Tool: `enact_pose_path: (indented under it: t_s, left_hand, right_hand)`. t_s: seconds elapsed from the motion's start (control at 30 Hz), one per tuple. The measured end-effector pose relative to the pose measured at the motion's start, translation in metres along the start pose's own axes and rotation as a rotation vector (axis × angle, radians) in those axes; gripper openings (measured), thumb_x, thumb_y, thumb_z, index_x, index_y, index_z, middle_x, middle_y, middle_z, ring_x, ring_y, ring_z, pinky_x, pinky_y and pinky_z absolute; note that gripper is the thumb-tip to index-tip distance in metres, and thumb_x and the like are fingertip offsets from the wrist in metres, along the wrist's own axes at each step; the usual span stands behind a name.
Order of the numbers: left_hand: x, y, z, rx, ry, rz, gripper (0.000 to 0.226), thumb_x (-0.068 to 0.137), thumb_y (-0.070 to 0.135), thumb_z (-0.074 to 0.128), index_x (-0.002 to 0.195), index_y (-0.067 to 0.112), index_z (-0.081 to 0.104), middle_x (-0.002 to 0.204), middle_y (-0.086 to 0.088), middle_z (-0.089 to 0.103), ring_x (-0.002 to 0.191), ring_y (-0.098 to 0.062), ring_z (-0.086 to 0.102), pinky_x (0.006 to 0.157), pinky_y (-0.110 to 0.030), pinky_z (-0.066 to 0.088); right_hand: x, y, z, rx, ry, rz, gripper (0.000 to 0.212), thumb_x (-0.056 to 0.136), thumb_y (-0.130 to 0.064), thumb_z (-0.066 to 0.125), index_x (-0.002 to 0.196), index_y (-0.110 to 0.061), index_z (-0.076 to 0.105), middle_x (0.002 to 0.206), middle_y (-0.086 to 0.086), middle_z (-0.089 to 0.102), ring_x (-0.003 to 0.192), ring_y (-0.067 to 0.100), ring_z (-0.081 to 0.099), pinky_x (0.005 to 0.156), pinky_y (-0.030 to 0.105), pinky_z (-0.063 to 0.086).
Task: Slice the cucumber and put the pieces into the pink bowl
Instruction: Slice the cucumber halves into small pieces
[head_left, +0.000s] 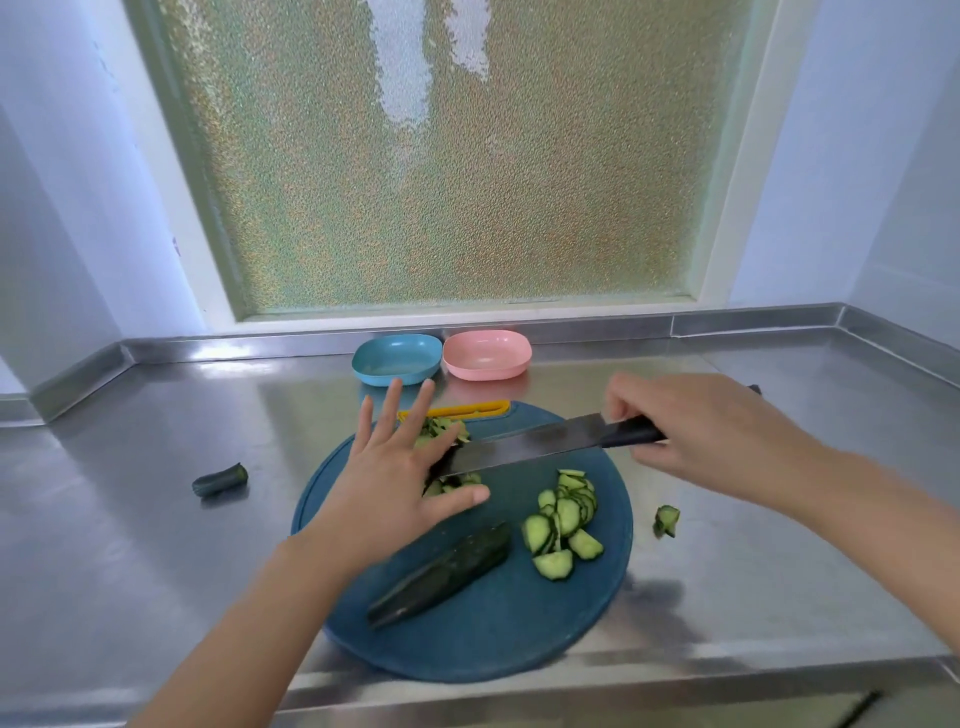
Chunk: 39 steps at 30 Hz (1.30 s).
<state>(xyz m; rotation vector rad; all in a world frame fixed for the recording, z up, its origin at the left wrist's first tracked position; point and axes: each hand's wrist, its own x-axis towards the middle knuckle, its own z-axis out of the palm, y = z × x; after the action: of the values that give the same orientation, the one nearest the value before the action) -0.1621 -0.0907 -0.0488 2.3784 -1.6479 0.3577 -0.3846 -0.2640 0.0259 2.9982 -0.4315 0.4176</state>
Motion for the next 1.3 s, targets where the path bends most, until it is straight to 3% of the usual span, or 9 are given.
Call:
enact_pose_path:
  t_s: [0.1,0.23,0.47,0.67,0.8,0.9,1.13,1.23,1.3]
  left_hand:
    - [-0.004,-0.001,-0.004,-0.051,0.028,-0.025,0.112,0.061,0.089,-0.010,0.147,0.027,0.025,0.147,0.008,-0.020,0.135,-0.017,-0.032,0.107,-0.034,-0.025]
    - [-0.005,0.019,-0.008,-0.204,0.050,-0.011,0.108,0.065,0.090,0.004,0.147,0.023,0.026,0.153,0.007,-0.007,0.140,-0.012,-0.016,0.112,-0.032,-0.015]
    - [0.008,0.074,-0.001,-0.056,-0.364,0.210,0.117,0.064,0.077,0.057,0.149,0.031,-0.010,0.157,-0.006,-0.016,0.141,-0.024,-0.024,0.114,-0.039,-0.013]
    - [0.033,0.085,0.006,-0.160,-0.498,0.326,0.093,0.073,0.061,0.065,0.146,0.045,0.010,0.158,-0.004,-0.009,0.143,-0.026,-0.018,0.114,-0.045,-0.010]
    - [0.048,0.075,0.012,-0.155,-0.412,0.241,0.072,0.082,0.054,0.060,0.144,0.037,0.028,0.158,-0.008,0.003,0.144,-0.027,-0.009,0.115,-0.043,-0.004]
    - [0.054,0.062,0.010,-0.160,-0.357,0.106,0.073,0.084,0.049,0.060,0.145,0.028,0.026,0.157,-0.008,0.009,0.145,-0.026,-0.003,0.116,-0.039,0.002]
    - [0.024,0.051,-0.002,-0.305,-0.031,-0.026,0.042,0.099,0.026,0.039,0.140,0.017,0.037,0.149,-0.010,0.025,0.135,-0.026,0.025,0.110,-0.031,0.017]
    - [-0.003,0.049,-0.005,-0.329,0.200,-0.090,0.033,0.097,0.022,0.043,0.129,0.016,0.048,0.132,-0.007,0.040,0.119,-0.024,0.040,0.104,-0.030,0.029]
    - [-0.019,0.051,-0.008,-0.330,0.180,-0.088,0.033,0.093,0.039,0.049,0.118,0.019,0.054,0.116,0.001,0.049,0.108,-0.016,0.045,0.096,-0.028,0.035]
  right_hand:
    - [-0.002,0.030,-0.010,0.081,-0.026,0.028,0.016,0.089,-0.023,0.062,0.099,-0.034,0.055,0.085,-0.016,0.061,0.078,0.005,0.055,0.067,0.025,0.042]
    - [-0.005,0.056,-0.018,0.149,-0.005,0.187,0.012,0.090,-0.021,0.061,0.097,-0.030,0.057,0.085,-0.013,0.064,0.076,0.008,0.056,0.065,0.018,0.038]
    - [-0.007,0.055,0.011,0.385,0.033,0.424,0.006,0.092,-0.019,0.059,0.088,-0.021,0.055,0.073,-0.003,0.064,0.065,0.014,0.063,0.064,0.031,0.047]
    - [-0.016,0.048,0.028,0.515,0.039,0.482,0.012,0.094,-0.017,0.057,0.083,-0.023,0.053,0.072,-0.001,0.064,0.058,0.012,0.059,0.061,0.031,0.049]
    - [-0.013,0.048,0.026,0.552,0.084,0.475,0.013,0.094,-0.016,0.056,0.082,-0.020,0.053,0.071,0.000,0.064,0.052,0.009,0.056,0.056,0.025,0.045]
    - [-0.013,0.055,0.022,0.527,0.041,0.399,0.016,0.092,-0.016,0.059,0.081,-0.025,0.053,0.068,-0.004,0.063,0.050,0.003,0.054,0.056,0.023,0.042]
    - [-0.001,0.088,-0.006,0.428,-0.136,0.265,0.027,0.088,-0.007,0.066,0.085,-0.034,0.064,0.078,-0.011,0.065,0.078,0.008,0.057,0.066,0.014,0.036]
    - [0.011,0.096,-0.023,0.430,-0.217,0.243,0.024,0.087,-0.012,0.068,0.080,-0.035,0.067,0.069,-0.014,0.061,0.064,0.002,0.052,0.062,0.022,0.036]
    - [0.018,0.094,-0.028,0.416,-0.300,0.240,0.013,0.081,-0.022,0.074,0.075,-0.031,0.069,0.059,-0.014,0.056,0.054,0.000,0.048,0.058,0.024,0.031]
